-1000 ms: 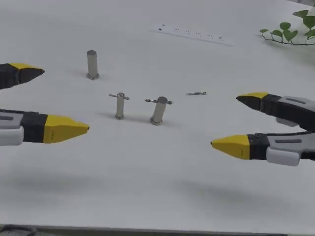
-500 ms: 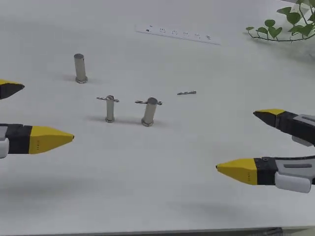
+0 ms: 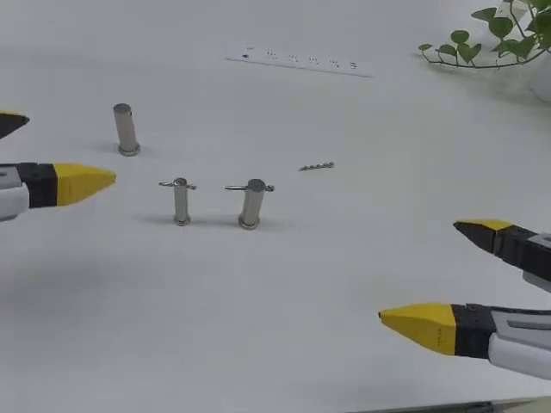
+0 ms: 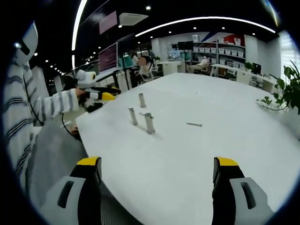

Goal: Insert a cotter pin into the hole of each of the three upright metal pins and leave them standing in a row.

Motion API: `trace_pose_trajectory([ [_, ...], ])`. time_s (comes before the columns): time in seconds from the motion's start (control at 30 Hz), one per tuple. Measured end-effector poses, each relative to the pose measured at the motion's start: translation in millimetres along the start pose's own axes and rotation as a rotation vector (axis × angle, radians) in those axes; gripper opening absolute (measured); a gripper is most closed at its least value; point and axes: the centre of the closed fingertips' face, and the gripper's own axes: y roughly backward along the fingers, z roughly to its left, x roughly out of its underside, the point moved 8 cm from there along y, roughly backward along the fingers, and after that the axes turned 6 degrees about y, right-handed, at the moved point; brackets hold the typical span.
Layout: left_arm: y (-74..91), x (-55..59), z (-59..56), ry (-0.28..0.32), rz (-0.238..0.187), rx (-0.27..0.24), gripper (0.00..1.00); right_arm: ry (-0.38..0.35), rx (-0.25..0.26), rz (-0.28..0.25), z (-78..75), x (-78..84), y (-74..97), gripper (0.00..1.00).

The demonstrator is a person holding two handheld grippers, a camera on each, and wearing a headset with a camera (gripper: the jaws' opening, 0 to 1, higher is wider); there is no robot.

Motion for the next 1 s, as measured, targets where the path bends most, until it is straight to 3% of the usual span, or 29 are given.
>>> trace_pose_trajectory([
  [0.17,-24.4,-9.6,7.1,-0.034,0.017,-0.004,0.62,-0.023,0.010,-0.001,0.7,3.2,3.2,1.00],
  [0.3,-44.7,-15.5,13.8,0.012,-0.001,-0.027,0.57,-0.034,0.019,0.008,0.3,7.0,6.0,1.00],
  [0.4,-56.3,-14.1,19.5,0.029,0.004,-0.057,0.51,-0.049,0.026,0.009,1.1,9.8,8.5,1.00],
  [0.5,-66.8,-11.5,21.7,0.048,0.015,-0.064,0.50,-0.060,0.034,0.011,2.6,12.5,9.9,1.00],
  [0.8,-91.9,0.5,30.7,-0.042,0.137,-0.109,0.37,-0.089,0.055,-0.008,4.7,14.6,12.4,0.99],
  [0.93,-99.1,3.1,31.8,-0.057,0.148,-0.127,0.38,-0.115,0.054,-0.031,3.9,12.7,13.2,0.96],
  [1.0,-101.7,5.5,32.4,-0.029,0.151,-0.126,0.35,-0.119,0.062,-0.034,2.7,12.2,13.4,0.96],
])
